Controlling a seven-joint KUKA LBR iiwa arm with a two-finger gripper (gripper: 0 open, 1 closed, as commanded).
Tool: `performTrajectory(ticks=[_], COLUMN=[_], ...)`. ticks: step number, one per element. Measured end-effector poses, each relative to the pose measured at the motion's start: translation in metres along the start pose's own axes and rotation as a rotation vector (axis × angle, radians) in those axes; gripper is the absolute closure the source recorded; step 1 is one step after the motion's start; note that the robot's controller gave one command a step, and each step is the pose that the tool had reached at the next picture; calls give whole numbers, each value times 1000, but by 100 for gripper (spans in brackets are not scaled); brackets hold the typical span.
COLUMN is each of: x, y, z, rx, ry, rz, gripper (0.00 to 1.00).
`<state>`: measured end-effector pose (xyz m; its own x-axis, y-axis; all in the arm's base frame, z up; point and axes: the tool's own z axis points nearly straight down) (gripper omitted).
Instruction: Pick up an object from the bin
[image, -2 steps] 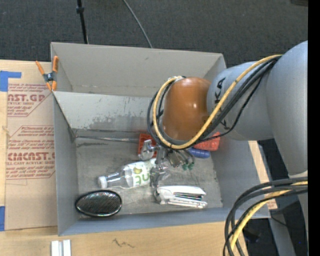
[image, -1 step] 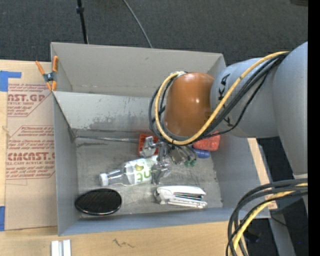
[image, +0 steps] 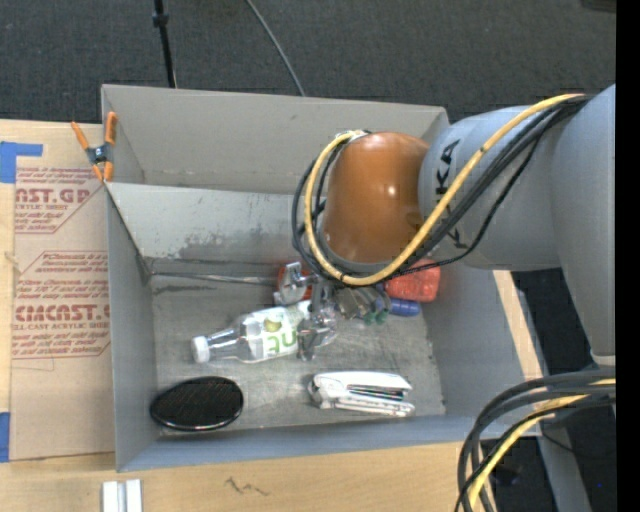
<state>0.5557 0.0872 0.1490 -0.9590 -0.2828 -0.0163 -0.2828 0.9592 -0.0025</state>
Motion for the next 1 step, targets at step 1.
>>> performTrajectory(ticks=[1], x=[8], y=[4], z=[-1], rx=[-6], ry=[30], rz=[-7], gripper=[100])
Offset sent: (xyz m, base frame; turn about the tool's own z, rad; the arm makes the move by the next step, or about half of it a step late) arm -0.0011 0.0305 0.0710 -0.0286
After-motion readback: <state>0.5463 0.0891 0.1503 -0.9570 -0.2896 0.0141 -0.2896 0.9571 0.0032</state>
